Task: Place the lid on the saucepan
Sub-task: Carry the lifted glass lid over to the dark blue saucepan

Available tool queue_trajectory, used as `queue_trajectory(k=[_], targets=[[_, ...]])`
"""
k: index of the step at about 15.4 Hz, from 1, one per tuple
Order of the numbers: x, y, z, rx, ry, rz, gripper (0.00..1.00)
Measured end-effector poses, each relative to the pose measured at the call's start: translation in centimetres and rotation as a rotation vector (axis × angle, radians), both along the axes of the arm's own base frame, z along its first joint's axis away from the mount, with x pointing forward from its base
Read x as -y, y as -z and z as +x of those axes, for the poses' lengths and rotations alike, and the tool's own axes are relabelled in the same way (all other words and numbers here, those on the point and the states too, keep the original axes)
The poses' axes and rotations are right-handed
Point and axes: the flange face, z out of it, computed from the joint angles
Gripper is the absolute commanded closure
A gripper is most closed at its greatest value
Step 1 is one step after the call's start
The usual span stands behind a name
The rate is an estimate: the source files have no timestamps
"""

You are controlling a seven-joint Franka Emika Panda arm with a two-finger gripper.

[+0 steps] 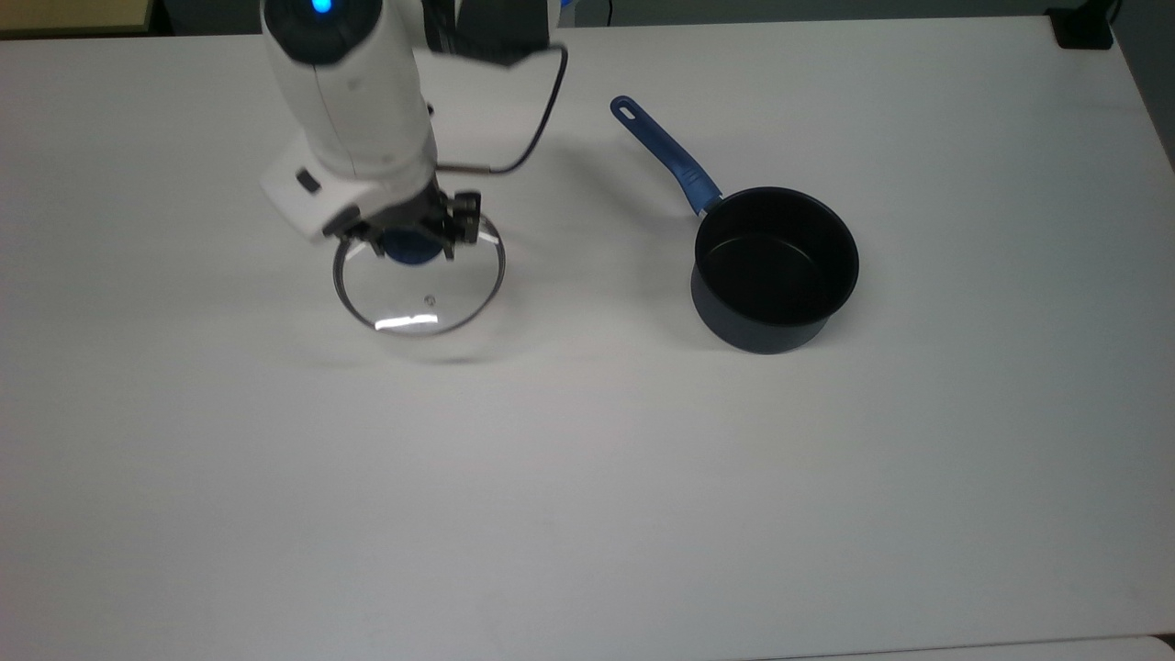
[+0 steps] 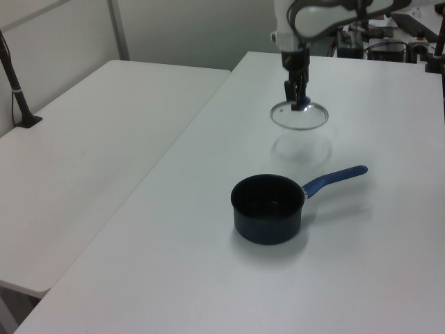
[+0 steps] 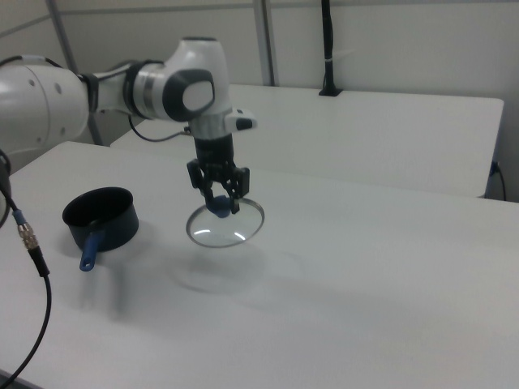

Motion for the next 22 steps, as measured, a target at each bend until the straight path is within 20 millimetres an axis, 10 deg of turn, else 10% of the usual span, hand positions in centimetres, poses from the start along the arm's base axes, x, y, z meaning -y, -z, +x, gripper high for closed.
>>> queue_trajectory(k=[10,22], targets=[[-0.2,-4.1,-0.9,-0.014,0.021,0.009,0.47],[-18.9,-3.4,-2.1,-0.039,0.046,0.096,0.47]])
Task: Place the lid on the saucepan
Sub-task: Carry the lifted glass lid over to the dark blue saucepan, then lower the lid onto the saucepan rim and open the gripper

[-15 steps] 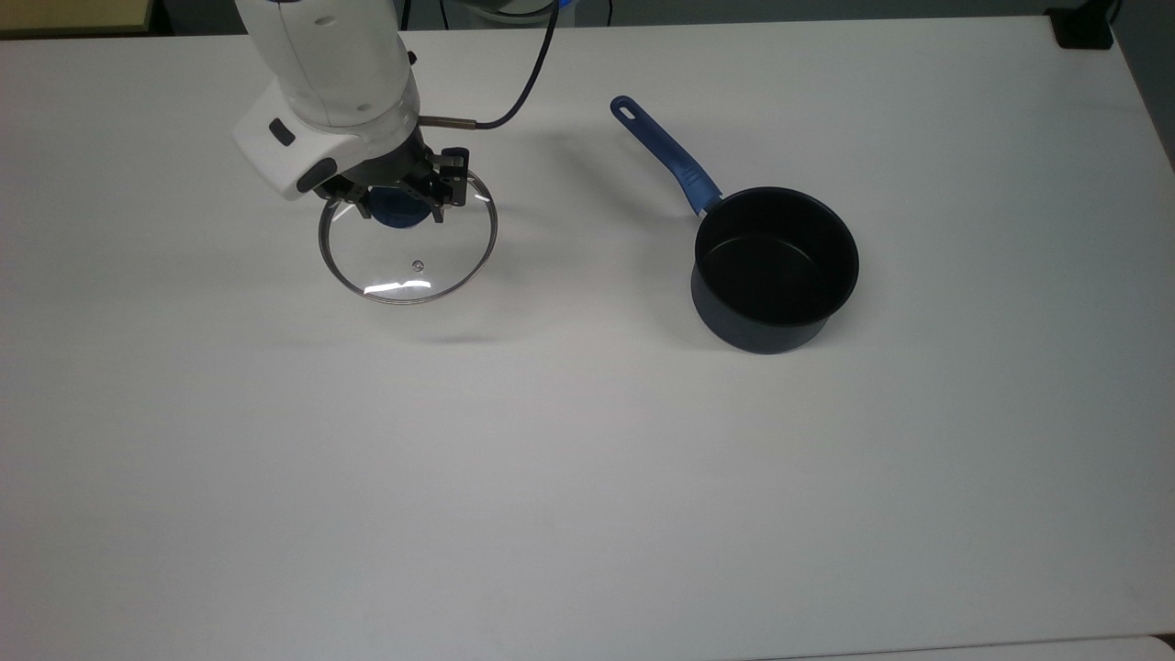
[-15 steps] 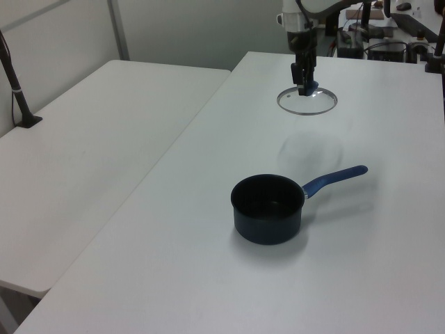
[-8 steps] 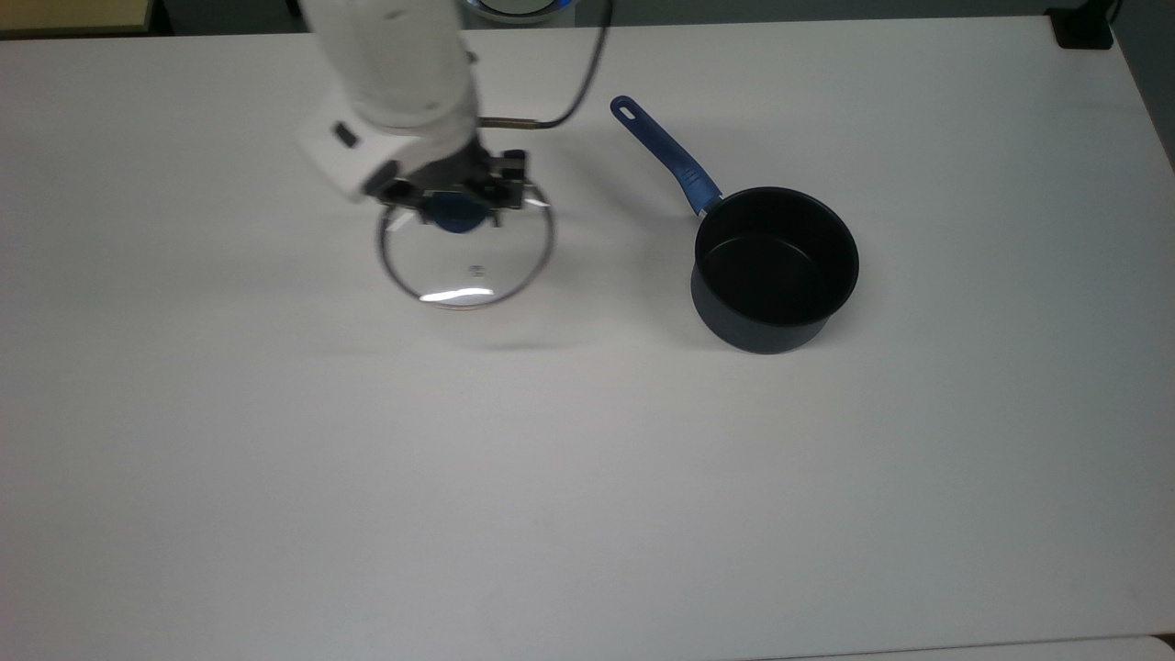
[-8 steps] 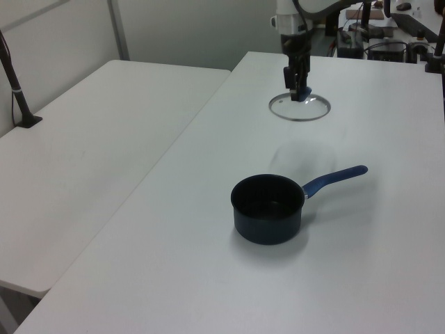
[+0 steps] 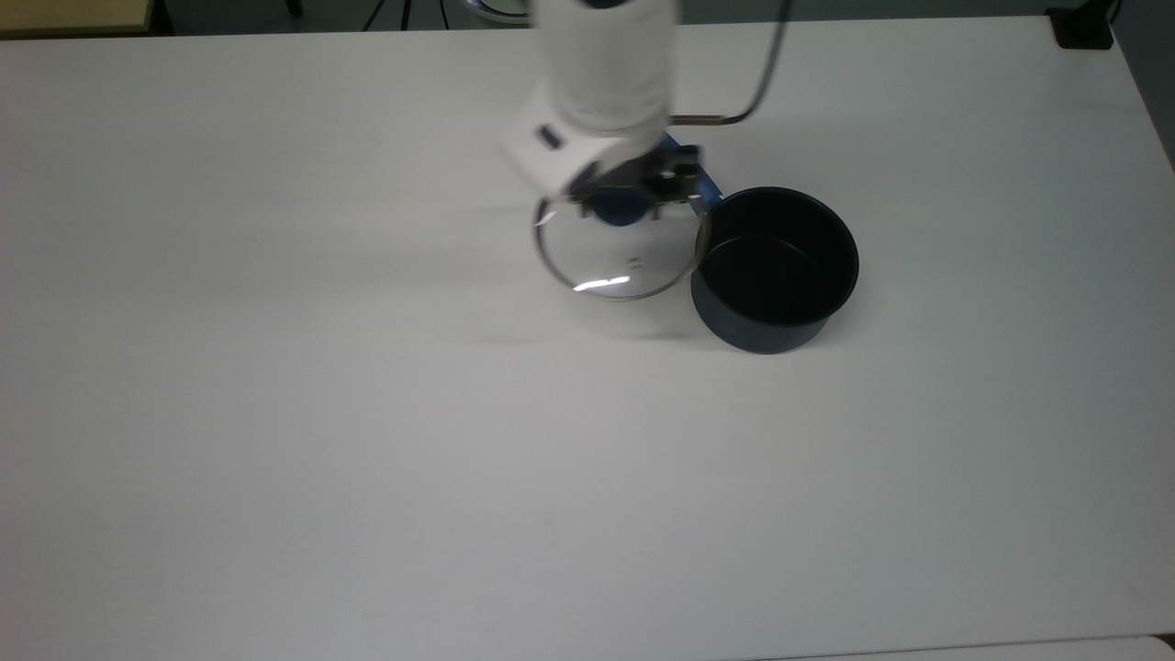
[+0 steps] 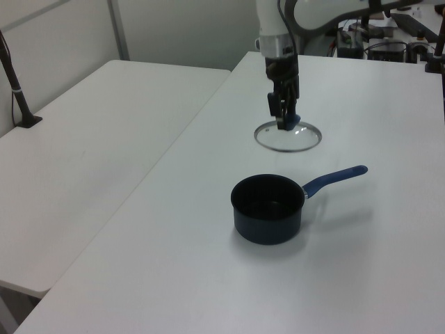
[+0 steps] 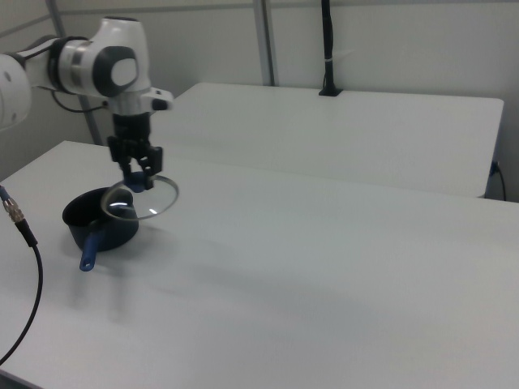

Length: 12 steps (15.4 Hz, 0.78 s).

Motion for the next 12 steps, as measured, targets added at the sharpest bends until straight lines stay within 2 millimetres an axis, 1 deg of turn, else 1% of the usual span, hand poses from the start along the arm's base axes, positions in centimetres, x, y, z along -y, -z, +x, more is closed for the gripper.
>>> queue_trajectory(k=[3,5,6,8,12], targets=[[-5.6,0.3,-1.1,0.008,-0.009,-0.008,0.47],[-8.5,0.4,-1.7,0.019,-0.016,-0.010,0.47],[-9.6,0.5,-1.9,0.024,-0.017,-0.010,0.47],[-11.1,0.5,-1.9,0.035,-0.012,-0.010,0.47],[-12.6,1.1,-1.4,0.075,-0.009,0.000,0.47]])
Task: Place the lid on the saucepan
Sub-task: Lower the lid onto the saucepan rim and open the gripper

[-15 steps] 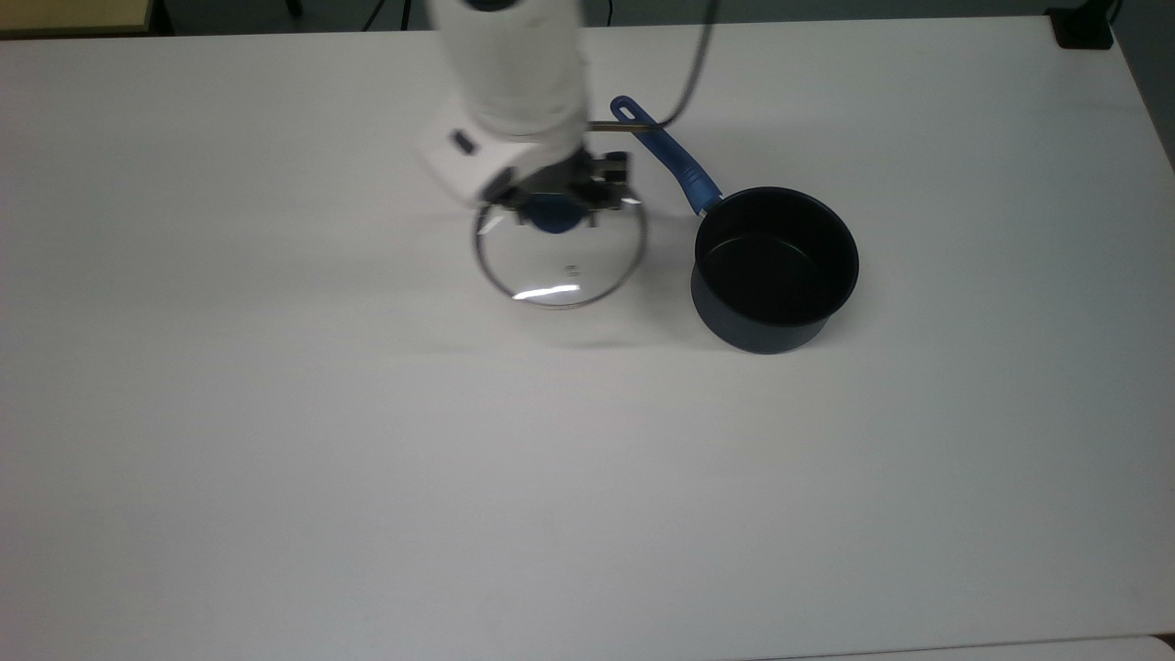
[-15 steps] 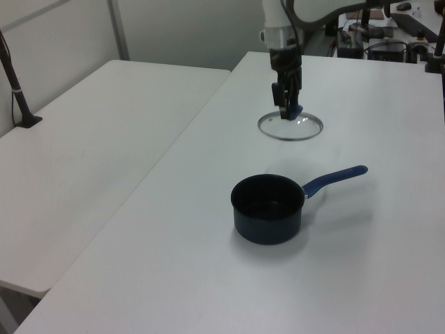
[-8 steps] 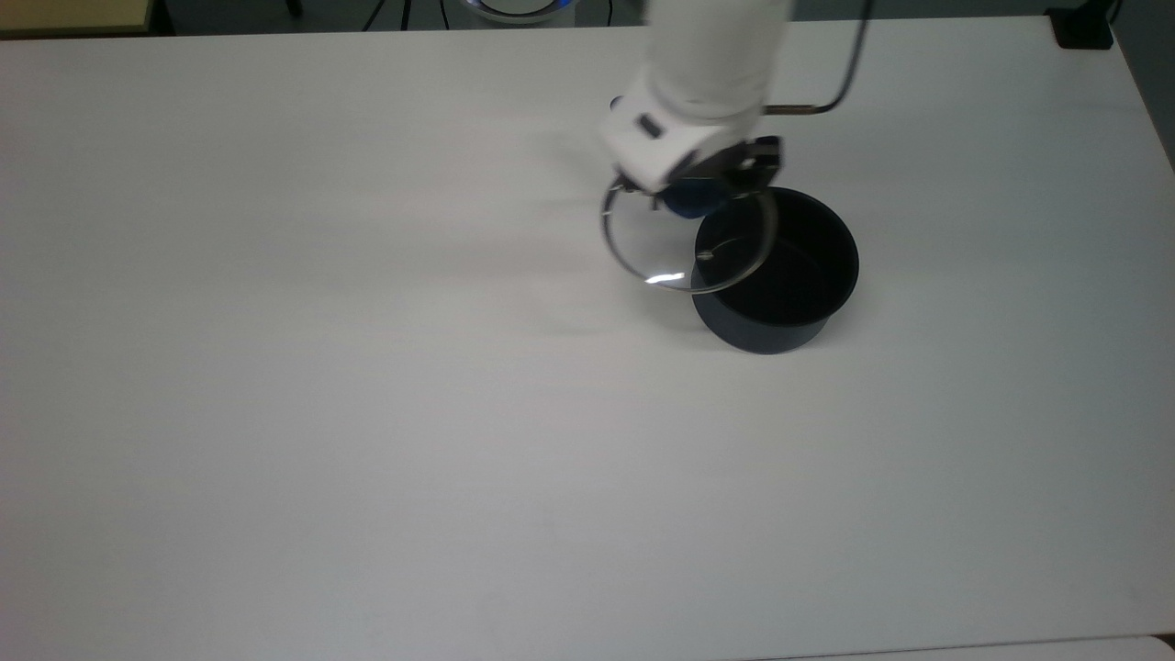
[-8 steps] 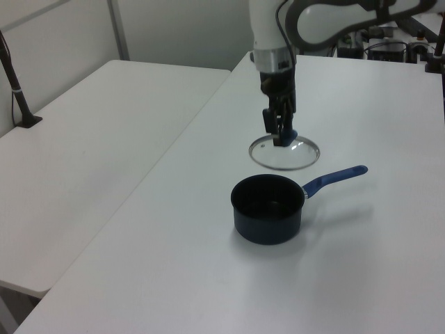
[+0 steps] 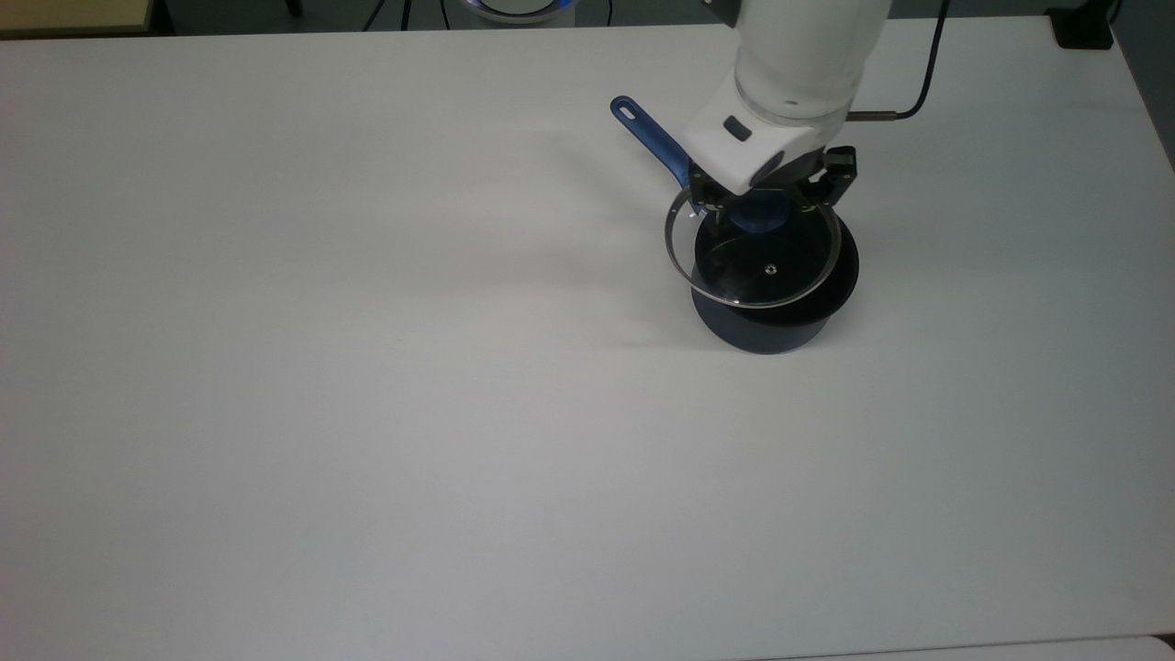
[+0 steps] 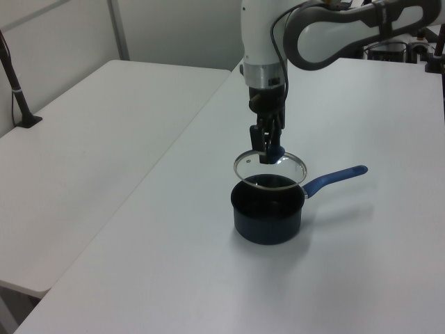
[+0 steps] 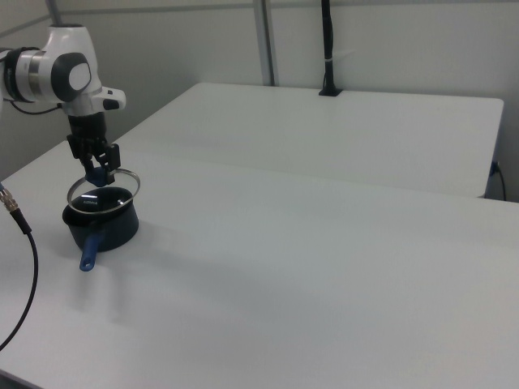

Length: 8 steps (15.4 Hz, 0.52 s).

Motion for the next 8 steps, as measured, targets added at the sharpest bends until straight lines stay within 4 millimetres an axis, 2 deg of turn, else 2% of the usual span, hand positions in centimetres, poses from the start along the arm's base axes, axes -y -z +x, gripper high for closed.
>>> queue_trajectory(k=[8], targets=[[-3.6,2.9,-0.7,-0.017,-0.022,-0.015,0.47]])
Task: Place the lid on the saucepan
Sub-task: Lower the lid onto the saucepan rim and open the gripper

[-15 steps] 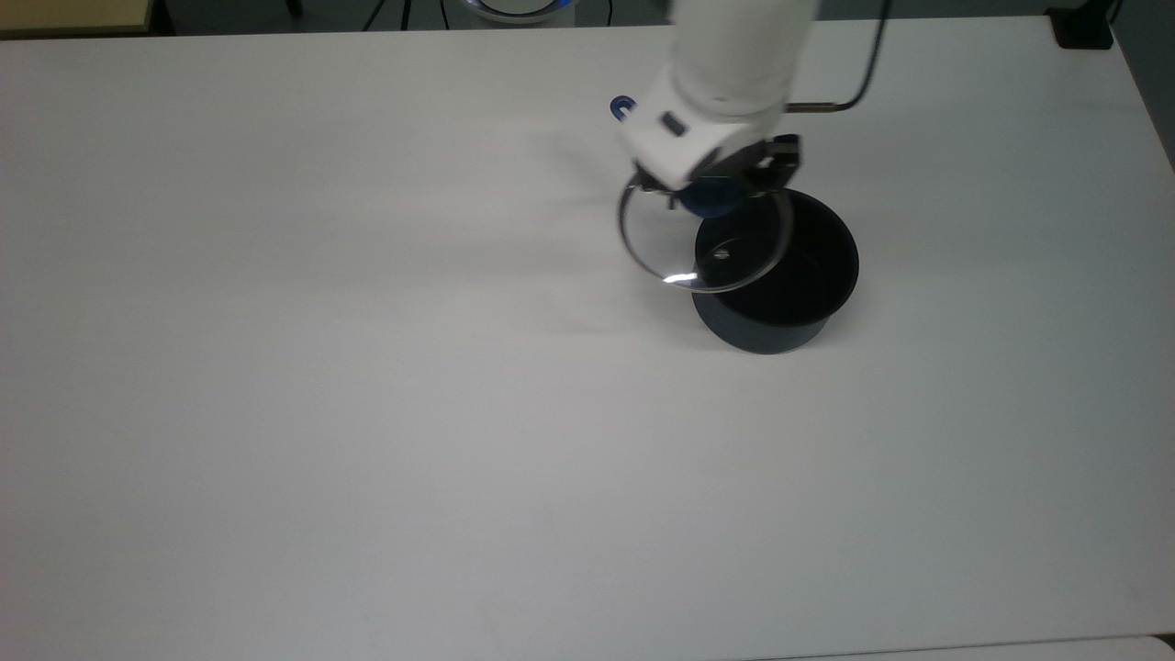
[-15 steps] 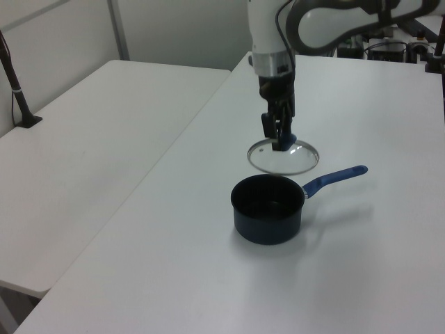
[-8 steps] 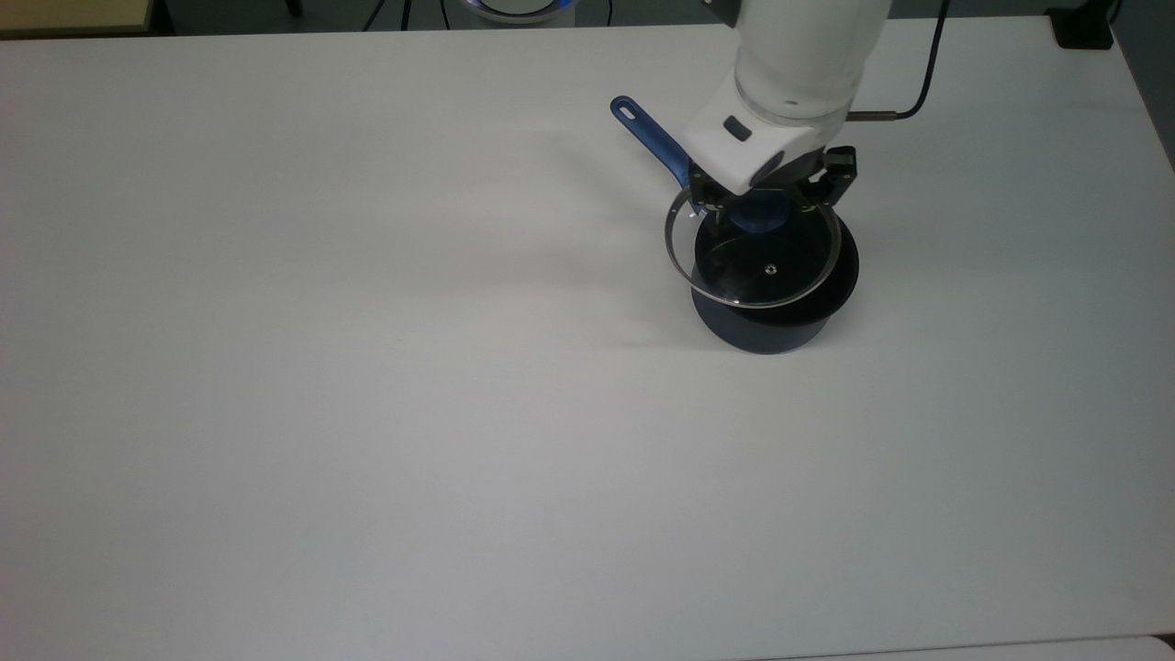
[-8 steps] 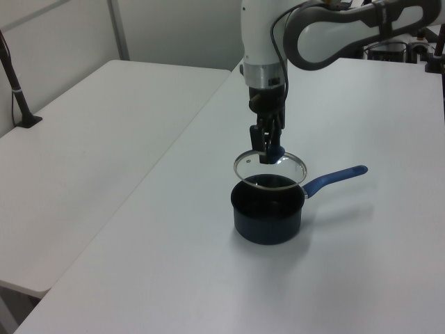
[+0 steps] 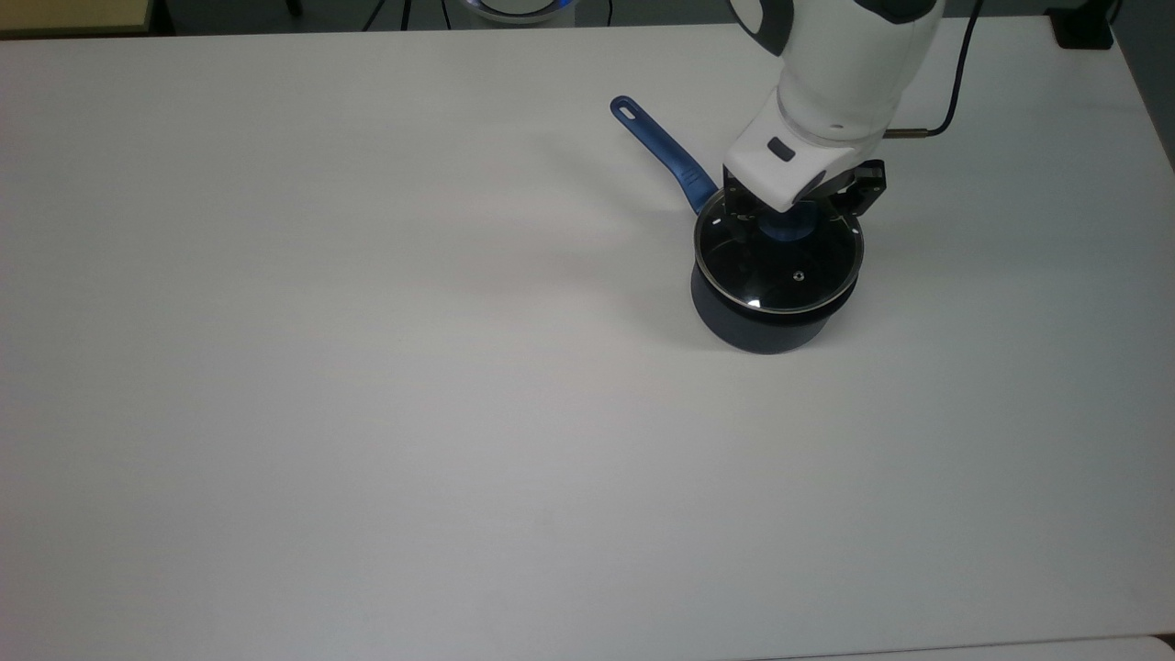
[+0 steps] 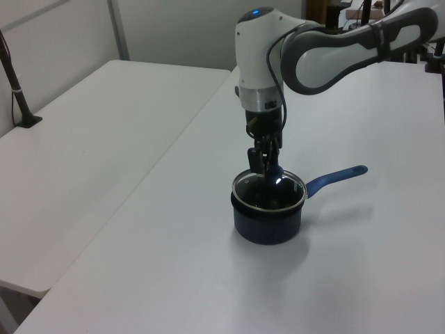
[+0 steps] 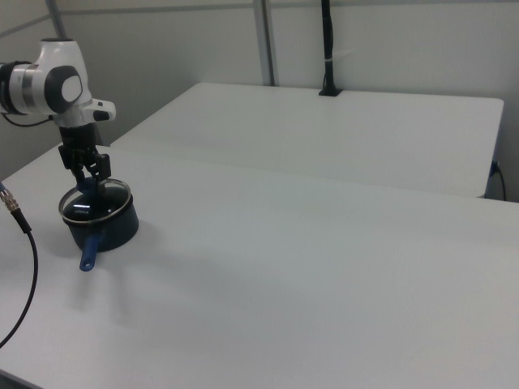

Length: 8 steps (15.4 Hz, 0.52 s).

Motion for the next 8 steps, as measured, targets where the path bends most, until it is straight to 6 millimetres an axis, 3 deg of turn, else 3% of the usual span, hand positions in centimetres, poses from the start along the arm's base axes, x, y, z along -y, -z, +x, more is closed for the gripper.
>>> queue_trajectory(k=[8], targets=[[-0.7,1.1,0.4,0.020,0.002,0.001,0.47]])
